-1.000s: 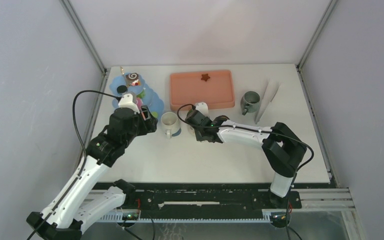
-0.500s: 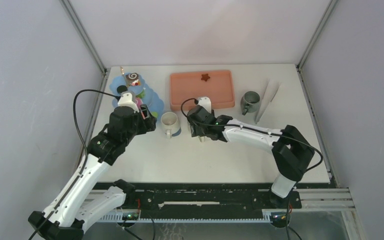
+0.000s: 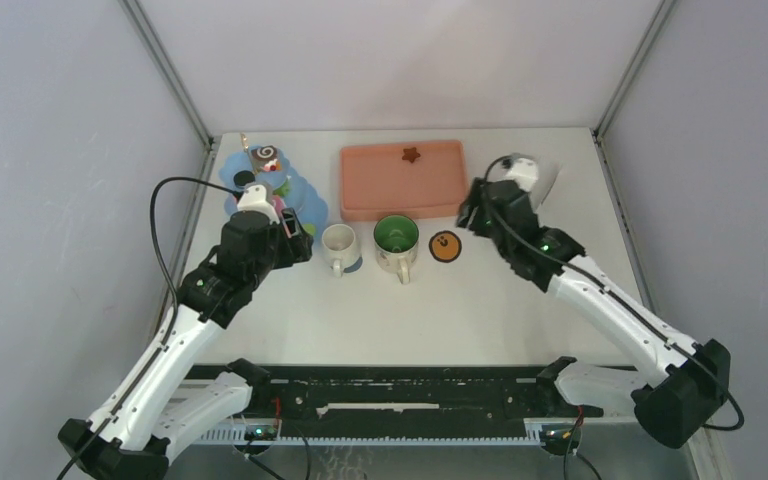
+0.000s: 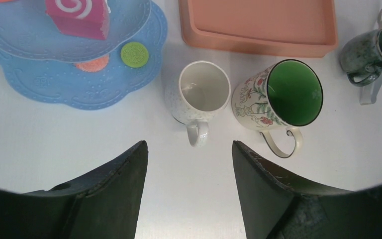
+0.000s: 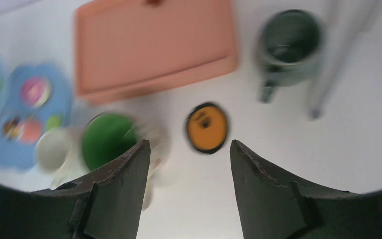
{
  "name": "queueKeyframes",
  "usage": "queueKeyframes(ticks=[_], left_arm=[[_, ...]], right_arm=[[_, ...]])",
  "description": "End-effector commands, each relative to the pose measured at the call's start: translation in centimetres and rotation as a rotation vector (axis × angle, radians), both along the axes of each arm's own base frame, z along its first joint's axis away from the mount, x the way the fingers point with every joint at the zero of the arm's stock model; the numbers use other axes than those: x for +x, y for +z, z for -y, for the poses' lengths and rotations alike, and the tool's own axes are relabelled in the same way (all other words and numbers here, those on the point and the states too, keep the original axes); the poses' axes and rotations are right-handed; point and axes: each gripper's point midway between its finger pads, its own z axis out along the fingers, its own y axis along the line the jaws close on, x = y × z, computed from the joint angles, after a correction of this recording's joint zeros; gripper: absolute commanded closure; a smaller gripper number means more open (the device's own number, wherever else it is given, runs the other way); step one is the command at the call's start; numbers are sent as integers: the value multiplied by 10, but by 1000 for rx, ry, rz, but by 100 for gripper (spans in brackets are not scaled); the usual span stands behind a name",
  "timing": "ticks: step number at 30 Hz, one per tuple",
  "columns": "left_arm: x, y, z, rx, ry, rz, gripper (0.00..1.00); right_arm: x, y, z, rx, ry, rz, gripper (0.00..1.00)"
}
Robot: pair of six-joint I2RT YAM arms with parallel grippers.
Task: Serve the afternoon tea
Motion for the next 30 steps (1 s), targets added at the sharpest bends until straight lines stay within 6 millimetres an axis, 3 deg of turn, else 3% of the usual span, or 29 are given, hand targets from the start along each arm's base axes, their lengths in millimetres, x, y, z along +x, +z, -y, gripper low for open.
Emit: queueKeyframes(ticks=[1, 4, 12, 23, 27, 29, 30], left_arm=[[7, 8, 3, -8, -10, 36, 32], [7, 5, 8, -20, -36, 25, 33], [8, 9, 10, -22, -44, 30, 32], [5, 8, 10, -26, -47, 19, 33], [5, 11, 11, -35, -52, 22, 32], [5, 12, 13, -42, -57, 21, 32], [4, 12, 14, -44, -59, 21, 32]], right_arm=[[14, -36, 63, 5, -251, -108, 32], [22, -48, 78, 21, -350, -134, 32], [57, -97, 82, -19, -472, -296, 29], [103, -153, 92, -23, -436, -352, 36], [113, -153, 92, -41, -402, -322, 46], [116, -152, 94, -39, -398, -317, 58], [115, -151, 94, -40, -394, -317, 70]])
